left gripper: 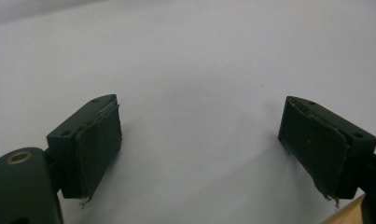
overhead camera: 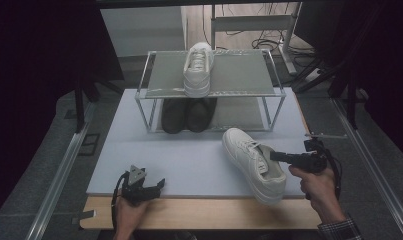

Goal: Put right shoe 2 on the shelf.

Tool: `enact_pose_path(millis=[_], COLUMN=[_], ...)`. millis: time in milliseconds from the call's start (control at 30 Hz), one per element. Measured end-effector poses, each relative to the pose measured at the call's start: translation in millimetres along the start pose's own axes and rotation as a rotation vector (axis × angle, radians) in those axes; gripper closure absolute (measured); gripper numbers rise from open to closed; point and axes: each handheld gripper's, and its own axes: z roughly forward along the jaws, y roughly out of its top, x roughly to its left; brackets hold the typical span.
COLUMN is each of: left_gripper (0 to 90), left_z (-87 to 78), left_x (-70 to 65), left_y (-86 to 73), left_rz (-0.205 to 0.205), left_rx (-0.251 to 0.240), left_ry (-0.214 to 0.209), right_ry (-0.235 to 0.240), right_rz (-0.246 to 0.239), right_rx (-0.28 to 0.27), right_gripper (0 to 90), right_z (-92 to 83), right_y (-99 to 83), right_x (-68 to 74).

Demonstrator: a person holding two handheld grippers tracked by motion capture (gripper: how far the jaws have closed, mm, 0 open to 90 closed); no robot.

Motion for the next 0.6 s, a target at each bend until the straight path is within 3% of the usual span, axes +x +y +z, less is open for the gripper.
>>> enact_pose_path(millis=[267, 600], left_gripper=[12.8, 12.8], left_z=[0.0, 0.2], left_x=[0.0, 0.0], left_y=[0.0, 0.0], left_rz=[0.0, 0.0], left_rx=[0.0, -0.002], left_ry=[0.0, 0.0], right_ry=[0.059, 0.118], right_rz=[0.039, 0.049], right_rx=[-0.033, -0.06], right_gripper=[85.1, 85.0], right_z=[0.6, -0.6], right_y=[9.5, 24.8], right_x=[3.8, 14.8])
